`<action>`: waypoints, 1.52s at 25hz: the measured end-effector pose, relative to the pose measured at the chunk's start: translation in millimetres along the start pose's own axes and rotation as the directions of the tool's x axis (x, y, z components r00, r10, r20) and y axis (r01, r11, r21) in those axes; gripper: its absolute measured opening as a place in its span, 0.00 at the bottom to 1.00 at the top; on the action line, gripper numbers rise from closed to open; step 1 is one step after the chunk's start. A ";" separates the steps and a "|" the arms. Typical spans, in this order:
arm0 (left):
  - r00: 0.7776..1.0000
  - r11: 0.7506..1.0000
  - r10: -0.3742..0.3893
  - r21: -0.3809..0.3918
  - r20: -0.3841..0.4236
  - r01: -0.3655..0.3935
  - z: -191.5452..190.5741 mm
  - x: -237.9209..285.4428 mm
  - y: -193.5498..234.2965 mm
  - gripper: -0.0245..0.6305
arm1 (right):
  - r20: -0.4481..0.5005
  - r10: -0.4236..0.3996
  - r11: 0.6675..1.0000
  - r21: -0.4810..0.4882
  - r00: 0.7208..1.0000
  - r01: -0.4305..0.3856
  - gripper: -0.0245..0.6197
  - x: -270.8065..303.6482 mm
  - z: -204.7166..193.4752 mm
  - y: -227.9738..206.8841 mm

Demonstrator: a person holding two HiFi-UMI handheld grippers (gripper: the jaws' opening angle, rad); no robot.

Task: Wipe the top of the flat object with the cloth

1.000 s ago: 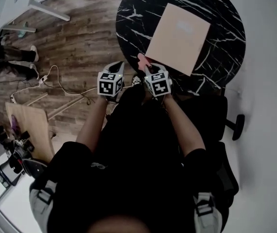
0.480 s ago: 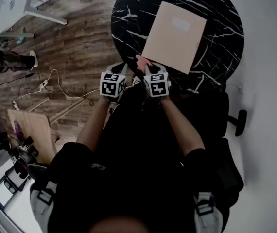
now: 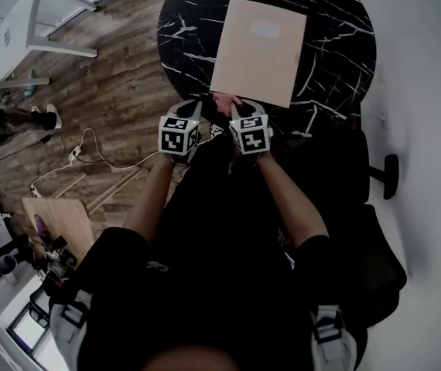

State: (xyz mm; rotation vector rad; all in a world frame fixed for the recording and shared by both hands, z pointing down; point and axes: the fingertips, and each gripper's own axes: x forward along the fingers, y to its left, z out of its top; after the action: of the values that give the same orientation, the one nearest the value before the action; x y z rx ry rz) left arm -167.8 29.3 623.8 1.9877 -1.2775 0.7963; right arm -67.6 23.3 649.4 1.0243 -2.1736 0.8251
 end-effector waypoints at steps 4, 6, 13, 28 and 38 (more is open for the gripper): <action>1.000 0.999 -0.019 0.035 0.000 0.019 8.2 7.1 -12.7 0.04 | 0.013 -0.020 0.999 0.028 1.000 0.019 0.07 -9.6 -5.6 -11.0; 1.000 0.998 -0.029 0.052 -0.002 0.029 11.5 10.1 -19.3 0.04 | 0.018 -0.032 0.999 0.041 0.999 0.032 0.07 -14.2 -9.0 -16.5; 0.998 0.993 -0.066 0.097 -0.013 0.067 17.6 16.9 -40.8 0.04 | 0.040 -0.074 0.994 0.083 0.996 0.070 0.07 -30.0 -15.2 -33.4; 0.990 0.974 -0.131 0.182 -0.044 0.137 20.3 27.4 -86.4 0.04 | 0.072 -0.181 0.968 0.191 0.981 0.165 0.07 -66.2 -34.8 -78.2; 0.988 0.965 -0.145 0.211 -0.055 0.153 18.2 25.3 -104.2 0.04 | 0.081 -0.263 0.937 0.258 0.961 0.235 0.07 -91.7 -47.7 -113.0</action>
State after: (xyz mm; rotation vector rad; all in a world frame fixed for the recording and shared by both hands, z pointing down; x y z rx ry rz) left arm -59.8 35.4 612.5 2.1976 -1.0408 0.9272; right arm 84.4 41.5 644.8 1.4711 -2.0094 0.9500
